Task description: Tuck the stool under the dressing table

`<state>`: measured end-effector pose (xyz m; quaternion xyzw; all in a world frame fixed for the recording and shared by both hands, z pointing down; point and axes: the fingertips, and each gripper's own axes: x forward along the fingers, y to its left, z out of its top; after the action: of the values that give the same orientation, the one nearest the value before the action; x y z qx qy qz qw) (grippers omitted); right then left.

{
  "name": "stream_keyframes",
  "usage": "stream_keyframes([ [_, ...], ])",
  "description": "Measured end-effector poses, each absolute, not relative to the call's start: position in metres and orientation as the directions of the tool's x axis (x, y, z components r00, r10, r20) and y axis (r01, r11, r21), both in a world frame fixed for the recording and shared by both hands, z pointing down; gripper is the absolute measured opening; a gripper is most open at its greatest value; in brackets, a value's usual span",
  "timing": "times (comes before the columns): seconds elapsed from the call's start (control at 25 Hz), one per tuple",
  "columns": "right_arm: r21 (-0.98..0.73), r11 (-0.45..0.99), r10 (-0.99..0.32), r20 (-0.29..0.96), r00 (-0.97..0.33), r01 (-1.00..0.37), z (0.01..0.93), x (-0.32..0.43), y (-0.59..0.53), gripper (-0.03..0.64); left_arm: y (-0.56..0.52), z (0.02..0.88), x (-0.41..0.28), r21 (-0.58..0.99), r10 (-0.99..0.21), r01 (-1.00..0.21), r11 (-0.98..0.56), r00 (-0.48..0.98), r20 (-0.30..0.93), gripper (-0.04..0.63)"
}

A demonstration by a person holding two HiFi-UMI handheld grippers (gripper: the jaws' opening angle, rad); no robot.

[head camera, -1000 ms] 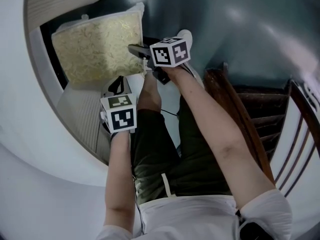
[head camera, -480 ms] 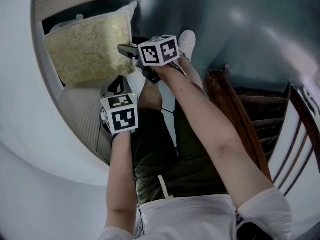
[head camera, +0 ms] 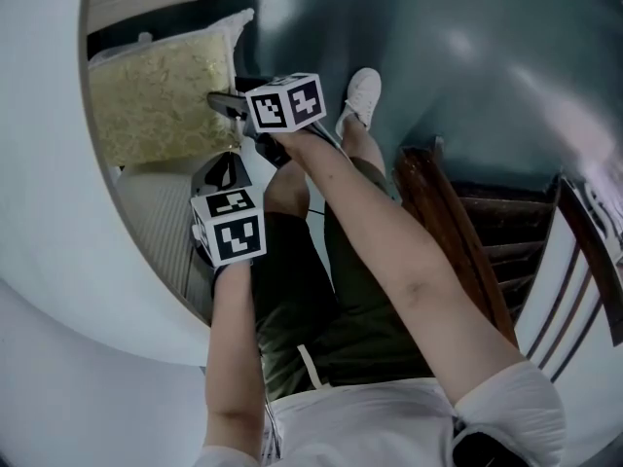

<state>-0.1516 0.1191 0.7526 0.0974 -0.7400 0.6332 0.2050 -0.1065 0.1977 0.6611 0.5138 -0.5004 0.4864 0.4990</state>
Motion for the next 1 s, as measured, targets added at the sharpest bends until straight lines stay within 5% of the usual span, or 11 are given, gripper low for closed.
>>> stream_keyframes([
  [0.8,-0.908,0.247,0.171,0.384,-0.908,-0.338,0.759,-0.18,0.129,0.255,0.194,0.674,-0.1,0.034,-0.069,-0.999,-0.009,0.034,0.997,0.009],
  [1.0,-0.882,0.282,0.124,0.424,-0.897,-0.378,0.754,-0.154,0.116,0.186,0.186,0.667,-0.098,0.032,-0.085,-0.999,-0.025,0.034,0.996,0.009],
])
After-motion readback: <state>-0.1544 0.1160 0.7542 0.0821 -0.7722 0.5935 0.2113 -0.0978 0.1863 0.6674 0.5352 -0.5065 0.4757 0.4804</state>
